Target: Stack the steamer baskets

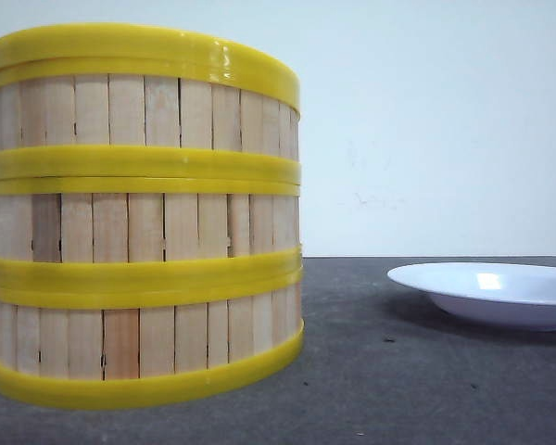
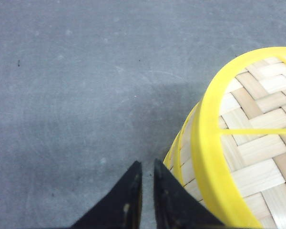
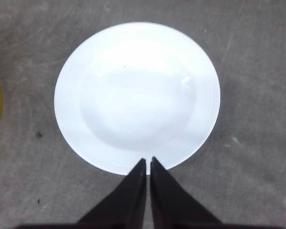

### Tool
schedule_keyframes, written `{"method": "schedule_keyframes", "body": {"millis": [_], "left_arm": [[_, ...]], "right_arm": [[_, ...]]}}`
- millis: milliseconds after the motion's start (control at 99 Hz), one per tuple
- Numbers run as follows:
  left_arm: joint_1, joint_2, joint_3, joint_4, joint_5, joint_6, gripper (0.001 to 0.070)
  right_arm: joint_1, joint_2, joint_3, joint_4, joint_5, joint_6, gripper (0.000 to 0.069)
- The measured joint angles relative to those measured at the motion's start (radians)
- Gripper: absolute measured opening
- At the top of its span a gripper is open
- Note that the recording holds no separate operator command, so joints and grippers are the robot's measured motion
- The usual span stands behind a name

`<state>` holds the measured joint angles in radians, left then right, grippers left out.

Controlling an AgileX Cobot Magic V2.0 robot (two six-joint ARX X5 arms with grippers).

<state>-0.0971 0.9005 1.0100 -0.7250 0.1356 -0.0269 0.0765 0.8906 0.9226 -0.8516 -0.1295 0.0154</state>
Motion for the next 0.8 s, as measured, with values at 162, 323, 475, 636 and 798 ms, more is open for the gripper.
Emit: {"method": "schedule_keyframes", "body": {"millis": [162,323,475,636,798], "left_arm": [[0.0,0.0,0.0,0.0,0.0,0.0,0.0017],[0.0,0.0,0.0,0.0,0.0,-0.001,0.0017],[0.0,0.0,0.0,0.0,0.0,0.0,0.0017],[0.001,-0.019,-0.005,0.002,-0.042,0.01,0.0017],[0.024,-0.172,-0.114,0.069,-0.093,0.019,0.0017]], "right_arm": [[0.0,0.0,0.0,0.024,0.0,0.0,0.0006],[0.0,0.0,0.0,0.064,0.0,0.001,0.0006],[0.0,0.0,0.0,0.093,-0.001,0.001,0.0006],[0.0,0.0,0.0,0.132,0.0,0.001,0.0006],[0.0,0.0,0.0,0.169,-0.001,0.001,0.0006]]}}
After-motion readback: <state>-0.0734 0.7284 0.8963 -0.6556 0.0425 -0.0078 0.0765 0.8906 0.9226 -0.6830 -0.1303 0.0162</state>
